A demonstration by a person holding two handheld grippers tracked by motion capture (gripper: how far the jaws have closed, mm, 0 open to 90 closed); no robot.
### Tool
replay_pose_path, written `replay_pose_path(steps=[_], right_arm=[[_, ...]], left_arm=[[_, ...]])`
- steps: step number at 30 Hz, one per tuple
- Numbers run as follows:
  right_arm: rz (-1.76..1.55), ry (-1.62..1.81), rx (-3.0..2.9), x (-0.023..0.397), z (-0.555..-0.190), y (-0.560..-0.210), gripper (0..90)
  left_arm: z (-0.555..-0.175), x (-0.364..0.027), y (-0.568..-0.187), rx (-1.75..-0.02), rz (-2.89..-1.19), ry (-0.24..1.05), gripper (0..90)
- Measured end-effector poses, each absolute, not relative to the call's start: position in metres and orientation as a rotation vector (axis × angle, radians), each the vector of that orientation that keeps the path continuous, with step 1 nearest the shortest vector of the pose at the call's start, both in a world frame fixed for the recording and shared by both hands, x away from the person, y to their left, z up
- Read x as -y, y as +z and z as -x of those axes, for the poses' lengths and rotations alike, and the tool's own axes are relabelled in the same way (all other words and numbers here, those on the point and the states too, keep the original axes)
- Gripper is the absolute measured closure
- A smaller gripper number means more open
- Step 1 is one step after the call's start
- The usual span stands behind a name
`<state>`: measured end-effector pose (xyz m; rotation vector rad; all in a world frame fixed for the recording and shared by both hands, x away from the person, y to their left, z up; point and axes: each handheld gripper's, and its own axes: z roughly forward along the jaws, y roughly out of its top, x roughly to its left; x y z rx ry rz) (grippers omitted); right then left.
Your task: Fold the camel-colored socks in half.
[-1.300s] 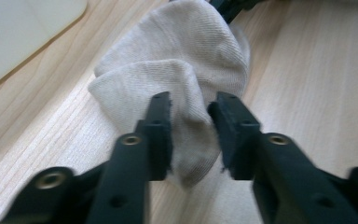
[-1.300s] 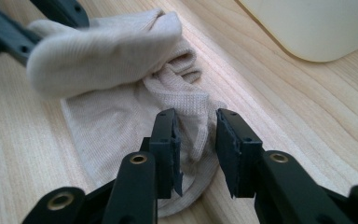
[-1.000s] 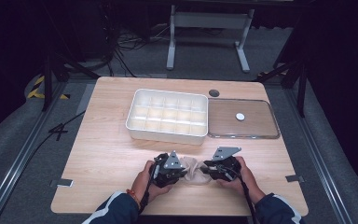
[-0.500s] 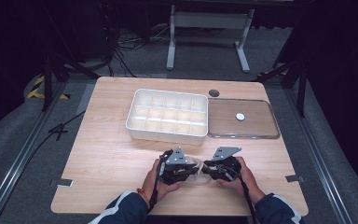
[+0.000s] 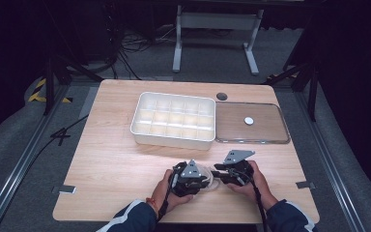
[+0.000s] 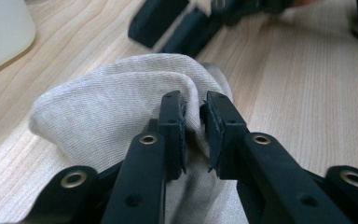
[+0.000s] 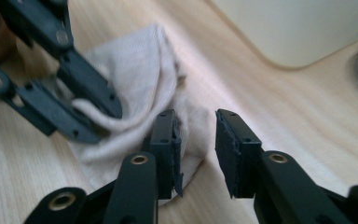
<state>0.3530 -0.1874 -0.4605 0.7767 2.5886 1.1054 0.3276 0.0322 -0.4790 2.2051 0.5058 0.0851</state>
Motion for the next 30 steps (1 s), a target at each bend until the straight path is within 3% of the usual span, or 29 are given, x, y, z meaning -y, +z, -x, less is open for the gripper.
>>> replay_pose_path(steps=[5, 16, 24, 30], right_arm=[[-0.750, 1.242, -2.520, 0.186, -0.347, -0.448, 74.6], [-0.697, 1.171, -2.576, 0.170, -0.346, -0.459, 72.8], [-0.718, 1.118, -2.614, 0.171, -0.348, -0.468, 72.5], [-0.720, 1.127, -2.609, 0.173, -0.349, -0.469, 71.3]], left_arm=[[-0.327, -0.031, -0.480, -0.503, -2.208, 0.086, 75.3], [-0.326, -0.031, -0.480, -0.493, -2.214, 0.089, 72.1], [-0.322, -0.038, -0.470, -0.453, -2.233, 0.069, 61.5], [-0.325, -0.064, -0.462, -0.611, -2.197, 0.150, 58.0]])
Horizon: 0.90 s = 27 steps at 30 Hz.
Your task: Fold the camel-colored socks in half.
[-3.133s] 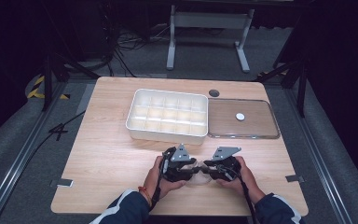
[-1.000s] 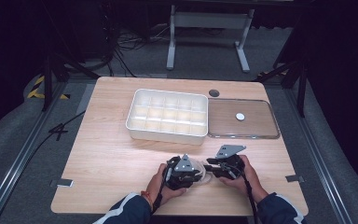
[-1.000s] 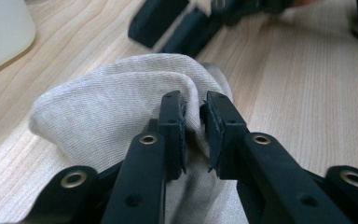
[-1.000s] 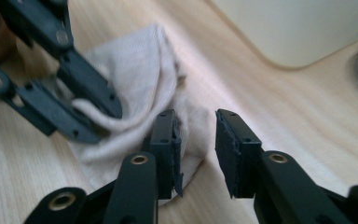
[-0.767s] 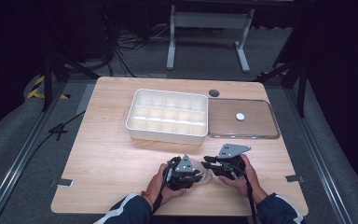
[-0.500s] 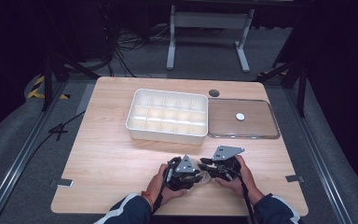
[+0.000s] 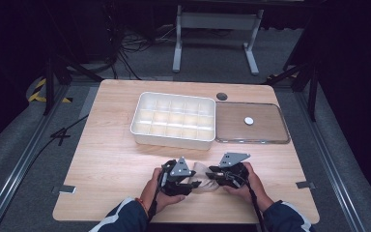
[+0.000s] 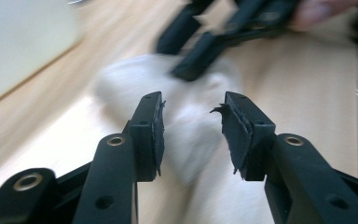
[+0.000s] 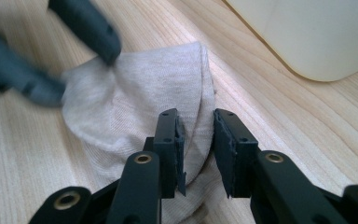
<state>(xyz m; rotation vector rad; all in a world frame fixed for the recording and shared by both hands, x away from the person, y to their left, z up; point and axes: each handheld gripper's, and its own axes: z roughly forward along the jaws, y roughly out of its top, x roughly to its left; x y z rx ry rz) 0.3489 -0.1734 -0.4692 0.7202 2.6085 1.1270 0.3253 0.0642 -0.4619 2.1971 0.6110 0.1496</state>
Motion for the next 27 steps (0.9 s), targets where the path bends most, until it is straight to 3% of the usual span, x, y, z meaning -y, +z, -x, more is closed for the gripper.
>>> replay_pose_path(steps=[3, 10, 13, 17, 18, 23, 27], right_arm=[[-0.707, 1.111, -2.600, 0.173, -0.348, -0.469, 69.3], [-0.690, 1.060, -2.554, 0.173, -0.345, -0.466, 52.5], [-0.675, 1.078, -2.540, 0.174, -0.343, -0.462, 52.4], [-0.624, 1.173, -2.483, 0.173, -0.334, -0.448, 61.2], [-0.588, 1.215, -2.469, 0.171, -0.328, -0.442, 68.8], [-0.501, 1.122, -2.562, 0.159, -0.320, -0.447, 80.1], [-0.525, 1.031, -2.640, 0.160, -0.324, -0.457, 81.7]], left_arm=[[-0.329, -0.065, -0.468, -0.643, -2.212, 0.142, 55.4], [-0.332, -0.063, -0.479, -0.681, -2.225, 0.148, 53.4], [-0.333, -0.064, -0.479, -0.686, -2.221, 0.135, 53.4], [-0.333, -0.064, -0.479, -0.676, -2.231, 0.138, 53.4], [-0.333, -0.064, -0.479, -0.676, -2.231, 0.136, 53.5], [-0.335, -0.065, -0.480, -0.676, -2.224, 0.128, 53.1], [-0.335, -0.065, -0.480, -0.677, -2.227, 0.126, 52.1]])
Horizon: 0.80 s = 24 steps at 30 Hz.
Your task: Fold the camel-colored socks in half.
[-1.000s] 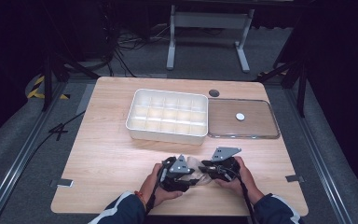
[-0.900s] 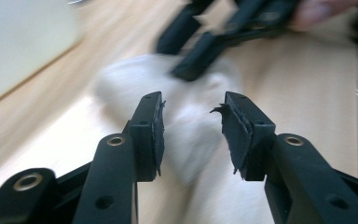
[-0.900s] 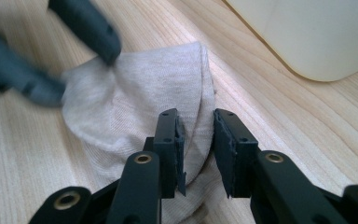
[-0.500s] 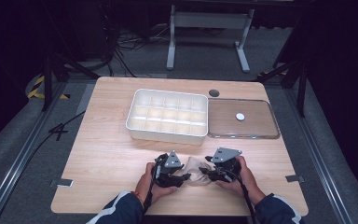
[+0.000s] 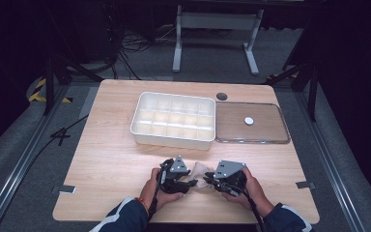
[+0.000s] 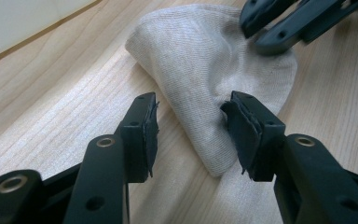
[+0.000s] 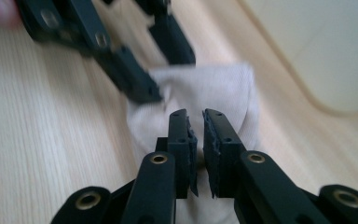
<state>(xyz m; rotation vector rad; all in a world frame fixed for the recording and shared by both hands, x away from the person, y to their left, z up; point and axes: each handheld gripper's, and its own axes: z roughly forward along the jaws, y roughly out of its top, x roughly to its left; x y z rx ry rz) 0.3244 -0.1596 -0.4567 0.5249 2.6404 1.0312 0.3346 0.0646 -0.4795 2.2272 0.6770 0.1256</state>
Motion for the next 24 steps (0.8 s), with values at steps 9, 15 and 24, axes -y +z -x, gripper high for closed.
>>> replay_pose_path(steps=[9, 15, 24], right_arm=[[-0.567, 1.044, -2.665, 0.160, -0.328, -0.466, 82.6], [-0.582, 1.060, -2.673, 0.161, -0.331, -0.467, 82.8], [-0.578, 1.042, -2.674, 0.157, -0.334, -0.467, 83.2]], left_arm=[[-0.332, -0.077, -0.468, -0.701, -2.242, 0.097, 46.2], [-0.329, -0.072, -0.474, -0.652, -2.301, 0.074, 62.9], [-0.334, -0.072, -0.477, -0.675, -2.265, 0.054, 76.8]])
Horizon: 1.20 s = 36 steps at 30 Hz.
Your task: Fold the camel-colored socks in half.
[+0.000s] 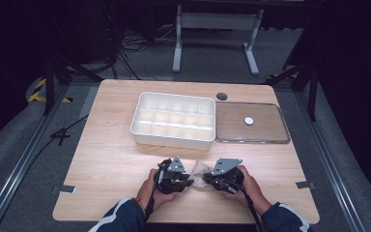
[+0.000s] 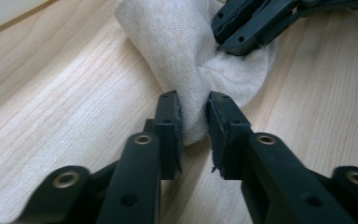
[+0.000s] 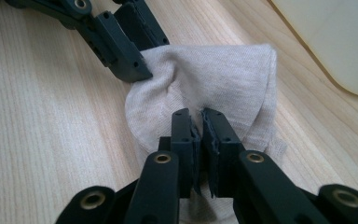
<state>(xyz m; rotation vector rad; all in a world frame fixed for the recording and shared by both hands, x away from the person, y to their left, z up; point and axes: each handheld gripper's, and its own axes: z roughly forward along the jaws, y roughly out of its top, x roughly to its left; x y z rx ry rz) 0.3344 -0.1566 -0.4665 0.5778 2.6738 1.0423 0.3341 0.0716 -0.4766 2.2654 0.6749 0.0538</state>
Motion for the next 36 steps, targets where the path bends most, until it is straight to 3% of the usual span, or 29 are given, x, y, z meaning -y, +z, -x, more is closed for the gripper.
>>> replay_pose_path(steps=[6, 18, 32, 35, 36], right_arm=[[-0.576, 1.041, -2.676, 0.157, -0.335, -0.466, 83.4], [-0.530, 0.999, -2.640, 0.150, -0.332, -0.466, 83.9], [-0.496, 1.018, -2.591, 0.141, -0.332, -0.470, 84.2], [-0.516, 1.068, -2.588, 0.145, -0.333, -0.471, 77.5], [-0.540, 1.100, -2.580, 0.150, -0.335, -0.470, 65.0]], left_arm=[[-0.334, -0.071, -0.474, -0.668, -2.236, 0.070, 80.1], [-0.330, -0.069, -0.465, -0.587, -2.126, 0.061, 80.6], [-0.332, -0.065, -0.465, -0.612, -2.084, 0.056, 79.8], [-0.332, -0.065, -0.465, -0.611, -2.093, 0.068, 81.0], [-0.333, -0.066, -0.464, -0.607, -2.102, 0.071, 81.6]])
